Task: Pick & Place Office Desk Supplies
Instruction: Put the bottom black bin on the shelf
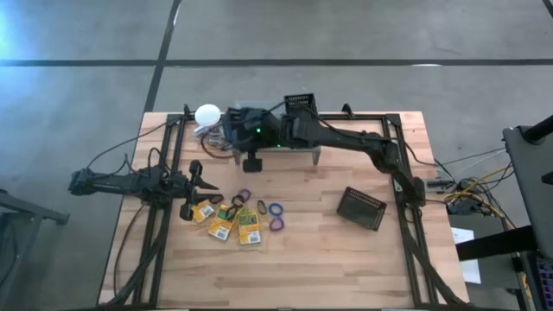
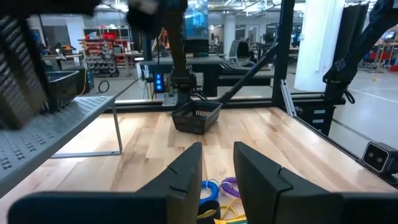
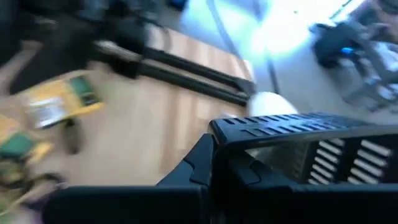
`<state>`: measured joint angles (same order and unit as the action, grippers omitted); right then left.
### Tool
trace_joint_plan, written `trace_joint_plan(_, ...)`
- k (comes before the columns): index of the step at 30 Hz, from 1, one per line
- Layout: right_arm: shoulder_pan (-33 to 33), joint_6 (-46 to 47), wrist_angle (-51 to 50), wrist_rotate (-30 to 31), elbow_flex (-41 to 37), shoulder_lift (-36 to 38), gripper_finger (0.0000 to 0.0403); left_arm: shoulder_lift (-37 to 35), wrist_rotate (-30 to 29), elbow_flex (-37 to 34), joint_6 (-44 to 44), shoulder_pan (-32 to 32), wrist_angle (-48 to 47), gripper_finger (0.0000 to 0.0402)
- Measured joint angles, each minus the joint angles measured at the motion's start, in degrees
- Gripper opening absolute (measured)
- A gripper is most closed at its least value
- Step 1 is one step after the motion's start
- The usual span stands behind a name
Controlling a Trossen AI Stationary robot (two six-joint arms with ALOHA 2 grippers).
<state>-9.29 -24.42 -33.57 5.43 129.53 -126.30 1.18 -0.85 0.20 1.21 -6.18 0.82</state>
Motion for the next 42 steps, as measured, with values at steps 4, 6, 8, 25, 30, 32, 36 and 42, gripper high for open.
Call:
trace_joint_plan(4,-2.7,0.3,1.3,3.6,-1.2,0.5,0.0008,0.9,-0.1,0.0,0.0,0.0,0.0,0.0095)
trace_joint_plan(6,-3.6,0.2,1.5,4.0,-1.7,0.5,0.0008,1.3,-0.1,0.0,0.0,0.0,0.2,0.0095)
trace_joint_plan(8,-4.1,-0.2,0.7,3.8,-1.8,0.4,0.0008,1.5,0.0,0.0,0.0,0.0,0.0,0.0095)
trace_joint_plan(25,-7.3,-1.3,-1.1,3.8,-5.9,0.4,0.0008,2.1,0.0,0.0,0.0,0.0,0.0,0.0095)
trace_joint_plan(30,-7.8,-1.3,-0.9,3.7,-7.4,0.5,0.0009,2.0,0.0,0.0,0.0,0.0,0.0,0.0095)
trace_joint_plan(32,-8.0,-1.4,-0.8,3.7,-7.8,0.5,0.0009,2.0,0.0,0.0,0.0,0.0,0.0,0.0095)
trace_joint_plan(36,-8.5,-1.3,-0.8,3.8,-7.8,0.5,0.0009,2.0,0.0,0.0,0.0,0.0,0.0,0.0095)
trace_joint_plan(42,-8.9,-1.1,-1.0,2.9,-7.9,0.4,0.0039,2.0,0.0,0.0,0.0,0.0,0.0,0.0095)
